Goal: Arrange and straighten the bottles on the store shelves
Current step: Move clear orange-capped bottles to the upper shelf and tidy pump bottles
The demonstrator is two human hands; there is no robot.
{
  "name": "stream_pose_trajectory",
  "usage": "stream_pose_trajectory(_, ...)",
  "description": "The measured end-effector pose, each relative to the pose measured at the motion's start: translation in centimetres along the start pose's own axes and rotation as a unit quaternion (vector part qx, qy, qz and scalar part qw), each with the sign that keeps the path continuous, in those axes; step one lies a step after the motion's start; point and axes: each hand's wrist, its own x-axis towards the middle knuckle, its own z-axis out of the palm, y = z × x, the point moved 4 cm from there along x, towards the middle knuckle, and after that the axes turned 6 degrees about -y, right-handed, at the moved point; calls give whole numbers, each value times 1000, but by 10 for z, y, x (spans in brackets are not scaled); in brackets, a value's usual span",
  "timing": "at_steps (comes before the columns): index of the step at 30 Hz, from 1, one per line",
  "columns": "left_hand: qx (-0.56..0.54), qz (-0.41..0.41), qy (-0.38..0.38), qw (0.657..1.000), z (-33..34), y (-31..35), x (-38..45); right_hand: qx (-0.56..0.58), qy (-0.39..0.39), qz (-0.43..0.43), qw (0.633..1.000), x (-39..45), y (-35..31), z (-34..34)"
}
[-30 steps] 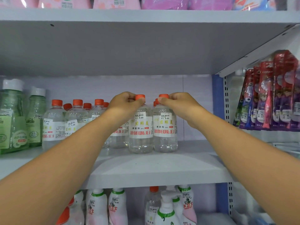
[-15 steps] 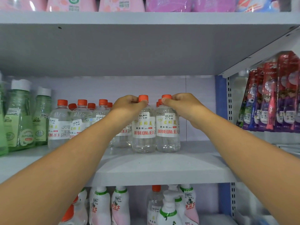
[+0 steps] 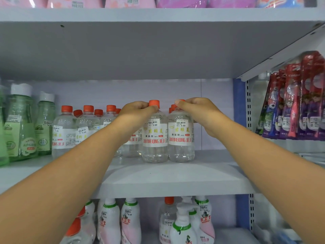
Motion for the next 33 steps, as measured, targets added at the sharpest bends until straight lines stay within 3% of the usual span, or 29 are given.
stream_pose_trajectory(17, 20, 0, -14, 1000, 0, 7, -32, -20, 24, 11, 999, -22, -5, 5)
stream_pose_trajectory(19, 43, 14, 16, 999, -9, 12, -59, -25, 87, -27, 996, -53, -15, -5)
stream_pose_trajectory(21, 41, 77, 59, 994, -24, 17, -107, -20, 115, -120, 986, -105, -23, -5)
stream_pose_trajectory(24, -10, 164, 91, 982, -48, -5, -209, 42, 27, -259, 965, -197, -15, 23)
stream_pose_trajectory(27, -72, 92, 157, 981, -65, -68, -297, -13, -79, -327, 942, -258, 11, 72)
stream_pose_trajectory(29, -108, -14, 214, 971, -75, -128, -326, -19, -136, -263, 955, -268, 46, 112)
stream_pose_trajectory(33, -66, -166, 255, 950, -105, -233, -337, 56, -217, 23, 974, -258, 116, 197)
